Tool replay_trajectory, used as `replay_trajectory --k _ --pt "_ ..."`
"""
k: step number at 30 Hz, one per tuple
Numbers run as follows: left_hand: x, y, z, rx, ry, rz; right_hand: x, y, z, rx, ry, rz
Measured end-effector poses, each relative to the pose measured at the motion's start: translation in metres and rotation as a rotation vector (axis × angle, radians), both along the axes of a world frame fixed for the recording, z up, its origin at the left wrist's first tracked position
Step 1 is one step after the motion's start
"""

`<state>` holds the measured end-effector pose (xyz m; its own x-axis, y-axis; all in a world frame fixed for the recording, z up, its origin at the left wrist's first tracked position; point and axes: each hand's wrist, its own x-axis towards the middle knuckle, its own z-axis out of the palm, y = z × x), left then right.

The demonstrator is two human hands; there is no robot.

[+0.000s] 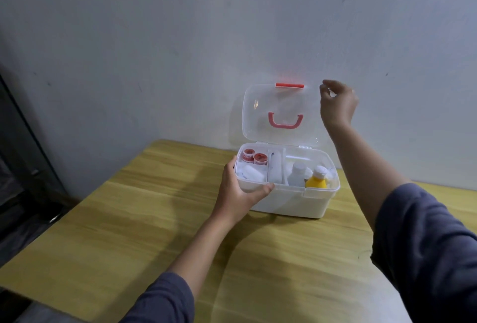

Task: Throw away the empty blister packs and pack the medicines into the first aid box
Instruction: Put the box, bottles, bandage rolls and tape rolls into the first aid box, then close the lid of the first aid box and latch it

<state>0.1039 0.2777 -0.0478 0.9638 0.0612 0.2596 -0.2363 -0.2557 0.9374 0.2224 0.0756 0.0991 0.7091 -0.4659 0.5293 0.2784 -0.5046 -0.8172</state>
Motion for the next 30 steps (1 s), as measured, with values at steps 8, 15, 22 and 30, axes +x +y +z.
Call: replay_trajectory --k 8,15,22,30 --pt "0.001 -0.001 -0.002 -0.011 -0.02 0.01 -0.014 -0.004 -0.005 0.161 -0.031 0.046" --pt "0.003 -0.001 -0.002 -0.068 -0.043 0.017 -0.083 -0.021 -0.03 -0.021 -0.176 0.199" --pt "0.003 -0.002 -0.001 -0.125 -0.06 0.015 -0.136 -0.022 -0.088 -0.201 -0.293 0.131" --pt "-0.001 -0.004 0.001 -0.179 -0.101 -0.004 -0.16 -0.021 -0.134 -0.256 -0.246 0.113"
